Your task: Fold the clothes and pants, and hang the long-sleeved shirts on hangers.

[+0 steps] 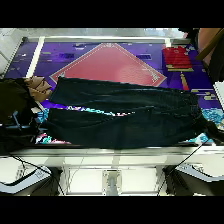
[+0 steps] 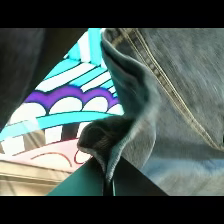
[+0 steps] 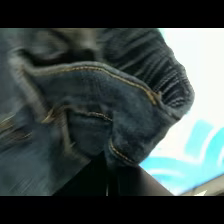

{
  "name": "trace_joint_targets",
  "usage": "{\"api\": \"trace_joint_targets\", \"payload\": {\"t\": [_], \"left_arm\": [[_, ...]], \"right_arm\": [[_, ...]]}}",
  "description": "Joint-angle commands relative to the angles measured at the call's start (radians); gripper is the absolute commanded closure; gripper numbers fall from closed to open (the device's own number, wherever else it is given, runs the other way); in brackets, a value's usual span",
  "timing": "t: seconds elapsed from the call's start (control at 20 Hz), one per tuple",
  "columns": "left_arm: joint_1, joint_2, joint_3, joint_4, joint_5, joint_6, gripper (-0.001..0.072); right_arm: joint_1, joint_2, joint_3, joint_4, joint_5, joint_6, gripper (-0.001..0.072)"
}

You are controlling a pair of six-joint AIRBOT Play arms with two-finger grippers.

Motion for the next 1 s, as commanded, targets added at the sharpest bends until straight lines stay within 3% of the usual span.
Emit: {"api": "trace_joint_targets", "payload": {"t": [0.0,0.2,0.3,0.45,0.6,0.75,0.95], "left_arm": [[-0.003,0.026,0.155,0.066,-0.093,-0.072,0.0694],[-0.156,0.007,0.393,0.081,-0.057,-0.132,0.0698],[-0.286,-0.063,0.546,0.18,0.016,-0.213,0.0699],[-0.443,-0.284,0.83,0.367,0.008,-0.362,0.0699],[-0.519,-0.526,1.099,0.374,0.01,-0.439,0.0699],[-0.536,-0.727,1.333,0.375,0.024,-0.537,0.0699],[-0.555,-0.839,1.419,0.253,0.198,-0.549,0.0695]], "right_arm": [[-0.069,0.105,0.136,-0.108,0.195,0.1,0.0664],[0.029,0.153,0.246,-0.101,0.256,0.206,0.0665],[0.155,0.142,0.275,-0.088,0.173,0.274,0.0665],[0.397,0.069,0.341,-0.098,-0.069,0.408,0.0666],[0.494,-0.09,0.432,-0.148,-0.151,0.587,0.0666],[0.525,-0.246,0.5,-0.145,-0.19,0.636,0.0666],[0.549,-0.374,0.525,-0.131,-0.312,0.676,0.0663]]}}
